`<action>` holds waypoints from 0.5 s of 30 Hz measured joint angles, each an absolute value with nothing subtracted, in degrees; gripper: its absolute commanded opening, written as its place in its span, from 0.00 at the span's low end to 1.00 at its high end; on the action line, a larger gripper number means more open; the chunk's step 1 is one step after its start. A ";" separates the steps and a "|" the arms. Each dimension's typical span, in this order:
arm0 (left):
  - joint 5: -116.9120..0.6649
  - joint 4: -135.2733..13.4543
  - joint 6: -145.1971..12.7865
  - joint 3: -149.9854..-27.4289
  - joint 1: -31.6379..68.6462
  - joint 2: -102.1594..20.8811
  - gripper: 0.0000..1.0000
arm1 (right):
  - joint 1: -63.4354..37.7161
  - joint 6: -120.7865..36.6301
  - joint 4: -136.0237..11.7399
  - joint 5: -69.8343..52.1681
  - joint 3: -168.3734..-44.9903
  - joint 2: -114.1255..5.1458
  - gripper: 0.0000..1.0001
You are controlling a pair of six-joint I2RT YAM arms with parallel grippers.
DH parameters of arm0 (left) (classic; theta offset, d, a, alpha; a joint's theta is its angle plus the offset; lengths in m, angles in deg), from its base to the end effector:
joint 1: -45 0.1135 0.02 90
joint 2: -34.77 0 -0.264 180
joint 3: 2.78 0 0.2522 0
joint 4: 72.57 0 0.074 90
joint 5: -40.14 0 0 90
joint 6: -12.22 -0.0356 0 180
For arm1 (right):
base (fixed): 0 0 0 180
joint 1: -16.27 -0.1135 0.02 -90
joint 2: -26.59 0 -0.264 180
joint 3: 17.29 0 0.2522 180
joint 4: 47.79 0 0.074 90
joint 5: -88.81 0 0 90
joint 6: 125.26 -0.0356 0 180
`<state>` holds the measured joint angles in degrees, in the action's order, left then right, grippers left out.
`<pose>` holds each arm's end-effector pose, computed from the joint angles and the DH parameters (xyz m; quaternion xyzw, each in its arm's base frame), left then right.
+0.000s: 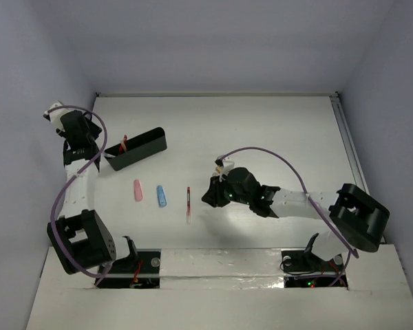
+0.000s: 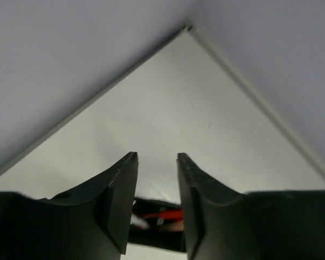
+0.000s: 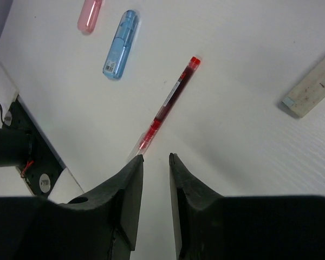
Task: Sort the stationery into containers
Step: Place the pen in the storage box.
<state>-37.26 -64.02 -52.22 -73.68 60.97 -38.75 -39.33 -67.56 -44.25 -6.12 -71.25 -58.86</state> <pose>0.2899 0.0910 0.3341 -0.3374 0.6933 0.0317 0.6360 0.1731 0.2582 0.1936 -0.1946 0.8340 0.3839 0.3451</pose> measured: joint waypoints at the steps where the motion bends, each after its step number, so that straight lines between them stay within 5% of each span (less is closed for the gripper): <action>1: -38.14 -62.40 -52.20 -73.46 61.30 -38.92 0.39 | -39.33 -67.54 -44.14 -6.12 -70.90 -58.49 0.33; 8: -42.73 -54.62 -53.78 -77.33 62.37 -46.70 0.53 | -39.33 -67.58 -43.00 -6.97 -70.20 -57.35 0.37; 15: -44.67 -51.43 -54.98 -77.73 62.37 -51.91 0.50 | -39.33 -67.54 -42.91 -7.28 -69.70 -56.91 0.38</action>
